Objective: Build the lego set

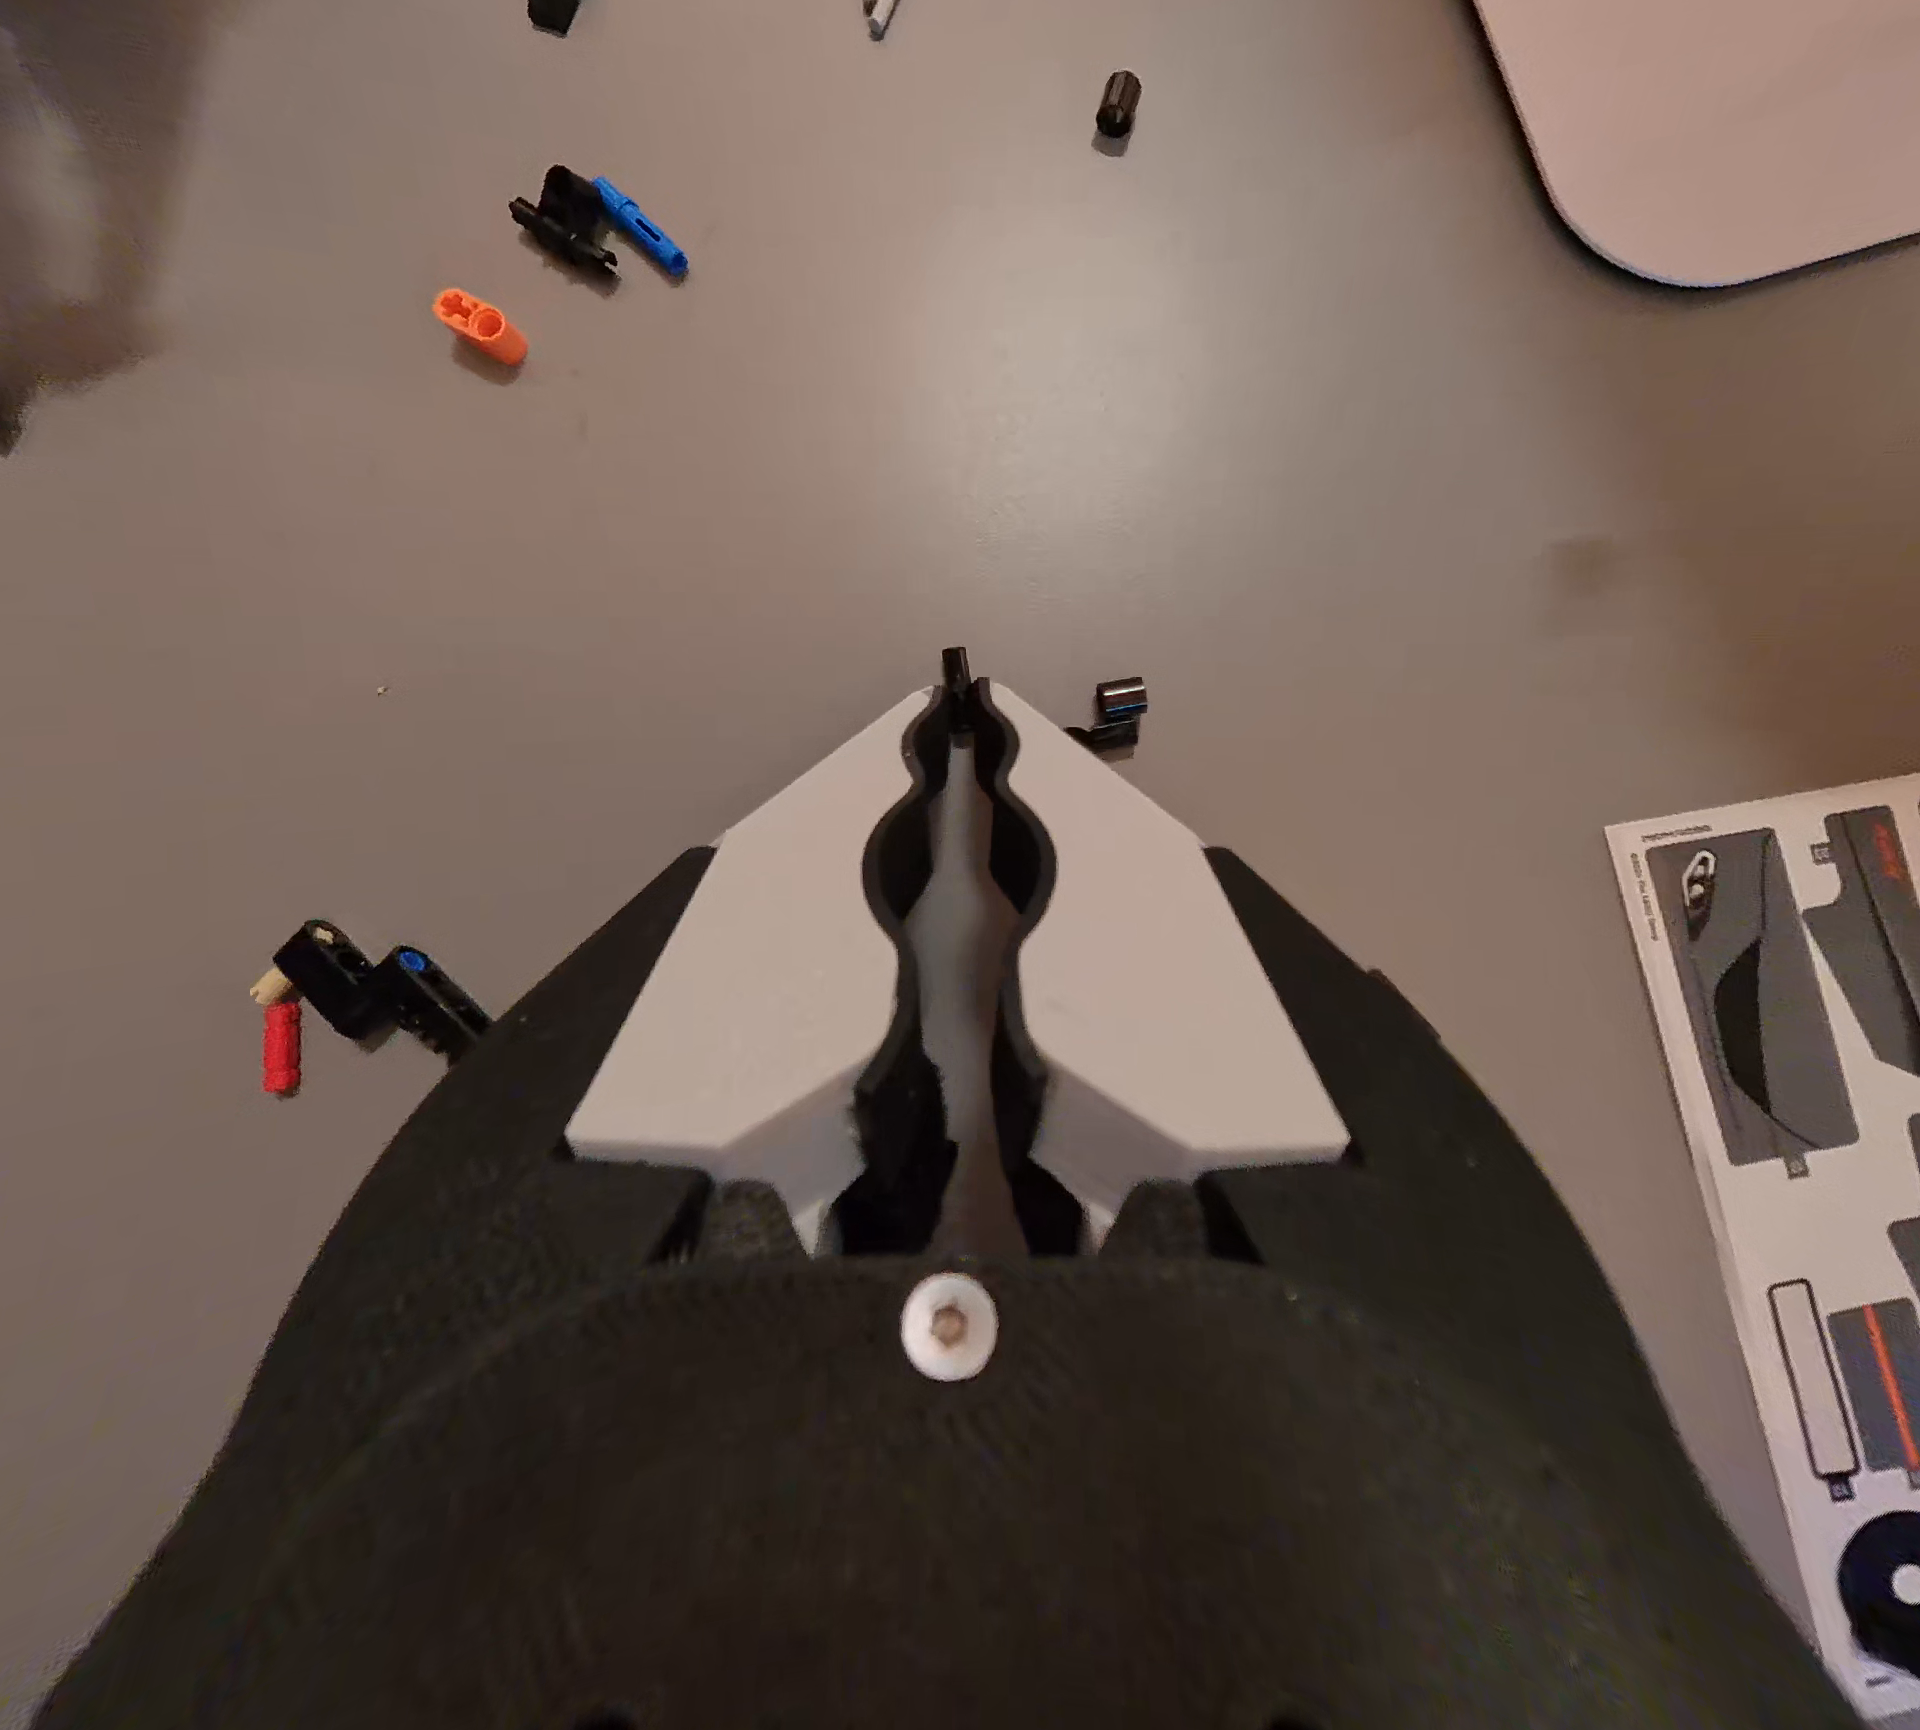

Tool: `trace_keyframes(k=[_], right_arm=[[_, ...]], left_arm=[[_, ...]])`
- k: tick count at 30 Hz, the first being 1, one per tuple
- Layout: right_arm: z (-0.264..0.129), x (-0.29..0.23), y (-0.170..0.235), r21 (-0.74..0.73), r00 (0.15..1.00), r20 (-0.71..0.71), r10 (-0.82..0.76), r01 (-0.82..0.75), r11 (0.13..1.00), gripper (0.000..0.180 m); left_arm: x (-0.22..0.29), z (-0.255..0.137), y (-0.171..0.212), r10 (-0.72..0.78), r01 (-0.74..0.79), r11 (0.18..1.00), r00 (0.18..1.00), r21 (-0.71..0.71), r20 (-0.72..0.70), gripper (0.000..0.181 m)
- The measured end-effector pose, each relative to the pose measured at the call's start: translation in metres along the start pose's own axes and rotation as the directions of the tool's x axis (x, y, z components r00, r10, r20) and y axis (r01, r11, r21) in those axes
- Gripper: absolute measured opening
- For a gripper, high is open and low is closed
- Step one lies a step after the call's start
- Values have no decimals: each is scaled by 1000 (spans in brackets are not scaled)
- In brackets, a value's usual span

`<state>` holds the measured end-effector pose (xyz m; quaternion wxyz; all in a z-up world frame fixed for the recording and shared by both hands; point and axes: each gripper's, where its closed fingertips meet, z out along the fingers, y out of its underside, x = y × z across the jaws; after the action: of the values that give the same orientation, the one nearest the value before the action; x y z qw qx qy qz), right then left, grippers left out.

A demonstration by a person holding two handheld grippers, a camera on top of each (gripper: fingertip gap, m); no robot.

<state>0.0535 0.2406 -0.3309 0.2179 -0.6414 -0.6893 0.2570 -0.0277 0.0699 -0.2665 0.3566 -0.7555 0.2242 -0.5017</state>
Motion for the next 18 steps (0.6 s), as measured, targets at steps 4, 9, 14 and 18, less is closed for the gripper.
trace_keyframes(k=[4,9,14,18], right_arm=[[-1,-16,-10,42,1000,6,-17,17,999,1],[-9,-80,-60,177,991,57,-122,110,978,1],[-5,-137,-103,260,962,47,-267,247,933,1],[2,-155,-109,269,952,60,-300,274,923,1]], left_arm=[[0,0,-2,5,-6,1000,1000,11,11,5],[0,4,-4,16,-16,1000,999,-8,30,5],[3,10,-4,36,-35,999,999,-23,28,5],[3,11,-4,42,-41,999,999,-19,34,5]])
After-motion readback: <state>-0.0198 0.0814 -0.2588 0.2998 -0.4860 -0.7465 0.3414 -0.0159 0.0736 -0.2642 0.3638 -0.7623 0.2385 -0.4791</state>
